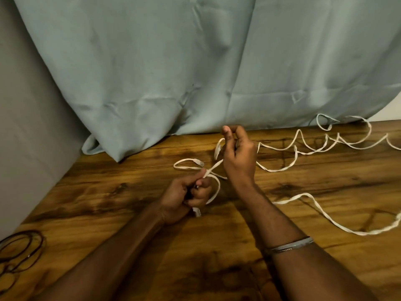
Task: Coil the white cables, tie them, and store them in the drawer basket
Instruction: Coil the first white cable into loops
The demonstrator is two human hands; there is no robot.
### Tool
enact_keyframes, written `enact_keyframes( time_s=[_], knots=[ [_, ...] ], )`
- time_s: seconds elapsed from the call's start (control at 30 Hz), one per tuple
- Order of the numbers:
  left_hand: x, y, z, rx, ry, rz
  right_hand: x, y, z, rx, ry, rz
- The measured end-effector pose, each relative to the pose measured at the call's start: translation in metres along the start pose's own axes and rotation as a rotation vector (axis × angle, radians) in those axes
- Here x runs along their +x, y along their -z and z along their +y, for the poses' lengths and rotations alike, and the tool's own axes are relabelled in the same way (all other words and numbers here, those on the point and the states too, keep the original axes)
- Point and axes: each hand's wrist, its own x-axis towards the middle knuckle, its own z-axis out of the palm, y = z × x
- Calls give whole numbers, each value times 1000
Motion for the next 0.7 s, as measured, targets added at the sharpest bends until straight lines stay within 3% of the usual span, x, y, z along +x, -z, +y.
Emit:
enact_keyframes(
  time_s=[0.1, 0.2, 0.37, 0.7],
  knots=[
    [1, 7, 6, -92, -113, 123, -4, -3, 0, -1, -2, -44],
    [0, 10, 15, -143, -188, 223, -16, -8, -1, -54, 75, -189],
    [-3, 21, 27, -325, -277, 204, -32, -18, -10, -72, 235, -391],
    [-7, 16, 19, -193, -393, 76, -44, -20, -15, 50, -44, -514]
  ],
)
